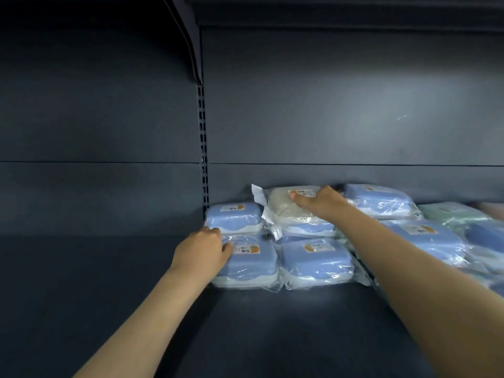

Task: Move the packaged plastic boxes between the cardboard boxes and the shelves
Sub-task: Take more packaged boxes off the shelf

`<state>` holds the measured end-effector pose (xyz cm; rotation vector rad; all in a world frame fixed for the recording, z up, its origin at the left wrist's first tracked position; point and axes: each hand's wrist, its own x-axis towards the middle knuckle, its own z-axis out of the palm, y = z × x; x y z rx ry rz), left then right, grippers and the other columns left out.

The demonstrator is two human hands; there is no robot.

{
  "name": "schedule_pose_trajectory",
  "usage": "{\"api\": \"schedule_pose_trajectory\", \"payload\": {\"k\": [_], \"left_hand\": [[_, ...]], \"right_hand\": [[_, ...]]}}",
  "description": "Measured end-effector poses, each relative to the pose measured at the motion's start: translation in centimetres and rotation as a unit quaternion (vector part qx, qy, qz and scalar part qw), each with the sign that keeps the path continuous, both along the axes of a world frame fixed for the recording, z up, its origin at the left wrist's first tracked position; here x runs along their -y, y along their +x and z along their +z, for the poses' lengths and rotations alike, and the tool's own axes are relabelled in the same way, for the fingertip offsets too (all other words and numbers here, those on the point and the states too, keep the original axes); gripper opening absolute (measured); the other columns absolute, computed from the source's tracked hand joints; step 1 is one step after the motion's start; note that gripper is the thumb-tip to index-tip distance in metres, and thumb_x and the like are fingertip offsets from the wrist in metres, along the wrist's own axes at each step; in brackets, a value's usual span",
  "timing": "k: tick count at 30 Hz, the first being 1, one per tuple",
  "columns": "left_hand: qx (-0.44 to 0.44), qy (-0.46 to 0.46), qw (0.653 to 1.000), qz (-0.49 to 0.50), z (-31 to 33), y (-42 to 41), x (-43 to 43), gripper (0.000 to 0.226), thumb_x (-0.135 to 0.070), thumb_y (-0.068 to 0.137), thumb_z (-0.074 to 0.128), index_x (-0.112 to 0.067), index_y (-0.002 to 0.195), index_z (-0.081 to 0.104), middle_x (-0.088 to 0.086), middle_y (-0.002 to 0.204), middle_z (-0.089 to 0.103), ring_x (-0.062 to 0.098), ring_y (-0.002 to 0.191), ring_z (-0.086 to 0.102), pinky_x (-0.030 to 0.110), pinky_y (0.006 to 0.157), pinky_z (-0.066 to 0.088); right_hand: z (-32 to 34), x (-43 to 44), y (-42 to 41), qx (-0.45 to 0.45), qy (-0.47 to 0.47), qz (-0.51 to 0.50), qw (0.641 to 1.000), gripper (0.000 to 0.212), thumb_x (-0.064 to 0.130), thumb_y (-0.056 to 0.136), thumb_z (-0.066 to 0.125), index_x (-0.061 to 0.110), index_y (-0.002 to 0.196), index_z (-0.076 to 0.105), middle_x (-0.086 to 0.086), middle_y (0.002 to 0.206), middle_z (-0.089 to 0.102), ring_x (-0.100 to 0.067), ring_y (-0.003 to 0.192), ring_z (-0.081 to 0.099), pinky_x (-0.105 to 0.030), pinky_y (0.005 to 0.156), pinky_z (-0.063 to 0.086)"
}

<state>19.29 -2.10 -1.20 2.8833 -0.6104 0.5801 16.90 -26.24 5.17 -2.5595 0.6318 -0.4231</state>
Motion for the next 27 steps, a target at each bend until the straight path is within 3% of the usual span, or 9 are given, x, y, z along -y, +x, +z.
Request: {"api": "schedule_pose_trajectory", "payload": {"k": [6, 8, 10, 13, 17, 19, 20, 24, 27], "left_hand": [[-0.163, -0.081, 0.982, 0.050, -0.4, 0.0, -0.4, 0.053, -0.056, 0.094, 0.033, -0.014, 0.067, 0.048, 0.002, 0.077, 0.054, 0.022, 0.079, 0.055, 0.027, 0.068, 0.040], [-0.210, -0.116, 0.970, 0.040, -0.3, -0.1, -0.5, 0.055, -0.059, 0.094, 0.034, -0.011, 0.074, 0.052, 0.002, 0.082, 0.054, 0.021, 0.083, 0.054, 0.026, 0.070, 0.039], [-0.264, -0.166, 0.949, 0.035, -0.2, -0.5, -0.5, 0.059, -0.063, 0.091, 0.037, -0.009, 0.098, 0.060, 0.003, 0.095, 0.055, 0.020, 0.089, 0.054, 0.025, 0.071, 0.038], [-0.323, -0.244, 0.914, 0.034, -0.3, -0.6, -0.4, 0.066, -0.065, 0.086, 0.046, -0.012, 0.125, 0.056, 0.005, 0.118, 0.058, 0.021, 0.099, 0.055, 0.023, 0.074, 0.037], [-0.361, -0.345, 0.866, 0.026, -0.7, -0.7, -0.1, 0.035, -0.053, 0.084, 0.061, -0.020, 0.088, 0.049, -0.007, 0.075, 0.049, 0.008, 0.063, 0.046, 0.019, 0.054, 0.035], [-0.369, -0.383, 0.847, 0.026, -0.9, -1.0, -0.1, 0.036, -0.050, 0.082, 0.065, -0.019, 0.079, 0.047, -0.006, 0.072, 0.046, 0.008, 0.061, 0.044, 0.018, 0.053, 0.035], [-0.372, -0.394, 0.840, 0.022, -1.2, -0.8, -0.4, 0.038, -0.051, 0.080, 0.067, -0.017, 0.084, 0.051, -0.004, 0.077, 0.051, 0.010, 0.065, 0.048, 0.020, 0.057, 0.038], [-0.358, -0.439, 0.824, 0.009, -1.7, -1.1, -0.7, 0.065, -0.054, 0.073, 0.073, -0.013, 0.120, 0.056, -0.001, 0.121, 0.059, 0.021, 0.107, 0.057, 0.031, 0.093, 0.047], [-0.338, -0.490, 0.803, 0.017, -1.7, -1.7, -0.9, 0.072, -0.050, 0.072, 0.075, -0.013, 0.127, 0.049, 0.004, 0.125, 0.058, 0.026, 0.114, 0.057, 0.037, 0.096, 0.047]], "right_hand": [[-0.7, 0.1, -0.1, 0.036, 0.066, 0.002, 0.997, 0.067, 0.073, 0.071, 0.060, 0.007, 0.083, 0.061, -0.009, 0.100, 0.063, -0.027, 0.095, 0.058, -0.033, 0.087, 0.047], [-1.5, -0.5, -0.3, 0.063, 0.079, -0.008, 0.995, 0.088, 0.085, 0.053, 0.059, 0.008, 0.096, 0.065, -0.009, 0.104, 0.065, -0.027, 0.100, 0.059, -0.036, 0.089, 0.049], [-2.4, -0.8, -0.4, 0.096, 0.080, -0.023, 0.992, 0.109, 0.089, 0.039, 0.059, 0.011, 0.114, 0.061, -0.010, 0.117, 0.059, -0.027, 0.111, 0.052, -0.035, 0.093, 0.046], [-3.0, -1.1, -1.3, 0.126, 0.097, -0.030, 0.987, 0.100, 0.070, 0.056, 0.074, 0.007, 0.130, 0.049, -0.010, 0.131, 0.047, -0.023, 0.118, 0.040, -0.028, 0.089, 0.038], [-3.5, -1.0, -2.7, 0.156, 0.093, -0.018, 0.983, 0.098, 0.062, 0.062, 0.076, 0.005, 0.134, 0.042, -0.009, 0.134, 0.041, -0.018, 0.106, 0.040, -0.016, 0.072, 0.034], [-3.4, -1.5, -3.6, 0.161, 0.105, -0.001, 0.981, 0.094, 0.057, 0.067, 0.076, 0.005, 0.136, 0.039, -0.007, 0.135, 0.036, -0.016, 0.107, 0.040, -0.002, 0.048, 0.032], [-3.3, -1.8, -4.1, 0.166, 0.114, 0.008, 0.979, 0.091, 0.055, 0.068, 0.076, 0.005, 0.135, 0.039, -0.006, 0.135, 0.035, -0.013, 0.102, 0.036, -0.002, 0.036, 0.031], [-2.8, -2.3, -5.0, 0.184, 0.115, 0.026, 0.976, 0.089, 0.054, 0.065, 0.078, 0.004, 0.131, 0.045, -0.006, 0.134, 0.040, -0.014, 0.099, 0.035, 0.001, 0.034, 0.028], [-2.7, -2.5, -5.7, 0.196, 0.135, 0.021, 0.971, 0.091, 0.053, 0.063, 0.081, 0.001, 0.129, 0.046, -0.009, 0.131, 0.045, -0.018, 0.102, 0.046, -0.002, 0.034, 0.030]]}}
